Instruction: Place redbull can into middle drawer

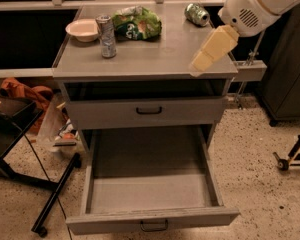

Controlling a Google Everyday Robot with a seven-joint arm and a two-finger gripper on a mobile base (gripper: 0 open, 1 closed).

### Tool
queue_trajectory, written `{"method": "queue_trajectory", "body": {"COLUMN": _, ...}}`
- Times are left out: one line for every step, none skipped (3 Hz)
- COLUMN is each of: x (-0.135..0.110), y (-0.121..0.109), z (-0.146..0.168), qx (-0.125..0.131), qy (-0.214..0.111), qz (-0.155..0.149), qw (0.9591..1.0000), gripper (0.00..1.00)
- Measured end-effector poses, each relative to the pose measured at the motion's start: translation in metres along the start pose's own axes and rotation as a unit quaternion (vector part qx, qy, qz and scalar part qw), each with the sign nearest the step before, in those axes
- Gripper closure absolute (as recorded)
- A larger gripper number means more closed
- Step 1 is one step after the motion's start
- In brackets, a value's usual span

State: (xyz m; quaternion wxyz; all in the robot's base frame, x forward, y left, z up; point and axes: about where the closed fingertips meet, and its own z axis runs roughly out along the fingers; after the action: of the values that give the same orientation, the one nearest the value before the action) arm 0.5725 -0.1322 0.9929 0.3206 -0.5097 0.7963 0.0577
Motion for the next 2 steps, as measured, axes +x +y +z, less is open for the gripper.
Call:
{"method": "queue_trajectory", "body": {"x": -0.056, "y": -0.011, "z": 0.048, "qx": -0.010, "qy": -0.080, "qz": 0.049, "qw": 0.9956, "gripper": 0.00}}
{"method": "queue_trajectory", "body": {"x": -0.068, "y": -0.024, "z": 0.046, "qx": 0.016, "qy": -0.105, "qz": 0.055, "qw": 0.9928, "gripper": 0.00}}
